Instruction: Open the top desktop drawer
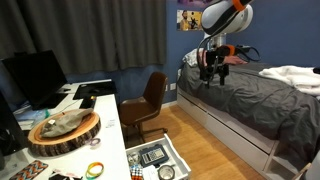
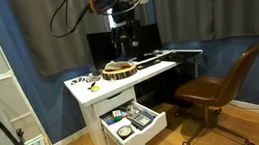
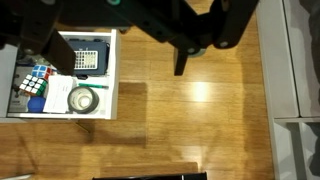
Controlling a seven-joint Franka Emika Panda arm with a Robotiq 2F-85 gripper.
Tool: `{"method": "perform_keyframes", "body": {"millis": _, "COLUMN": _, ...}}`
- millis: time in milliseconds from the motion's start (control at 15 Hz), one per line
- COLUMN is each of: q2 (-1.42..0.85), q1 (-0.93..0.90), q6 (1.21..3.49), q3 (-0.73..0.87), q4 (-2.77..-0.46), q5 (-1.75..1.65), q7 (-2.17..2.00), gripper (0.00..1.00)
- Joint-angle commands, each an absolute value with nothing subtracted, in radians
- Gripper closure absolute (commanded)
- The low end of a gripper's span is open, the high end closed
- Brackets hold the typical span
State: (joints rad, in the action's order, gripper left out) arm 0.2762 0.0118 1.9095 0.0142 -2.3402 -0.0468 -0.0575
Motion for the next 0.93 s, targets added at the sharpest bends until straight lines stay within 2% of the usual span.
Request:
{"method": "perform_keyframes", "body": {"millis": 0, "q2": 0.332, "q1": -0.034, "q6": 1.935, "q3": -0.043, "q4": -2.369, "q5": 0.053, "q7": -0.163, "gripper": 0.0}}
{"method": "perform_keyframes", "body": {"millis": 400, "q2": 0.365, "q1": -0.11, "q6": 2.054, "q3": -0.126, "q4": -2.374, "q5": 0.146, "q7": -0.202, "gripper": 0.0}}
{"method": "perform_keyframes", "body": {"millis": 867, "q2": 0.331, "q1": -0.089, "q6": 2.017, "q3": -0.118, "q4": -2.351, "q5": 0.116, "q7": -0.21, "gripper": 0.0}}
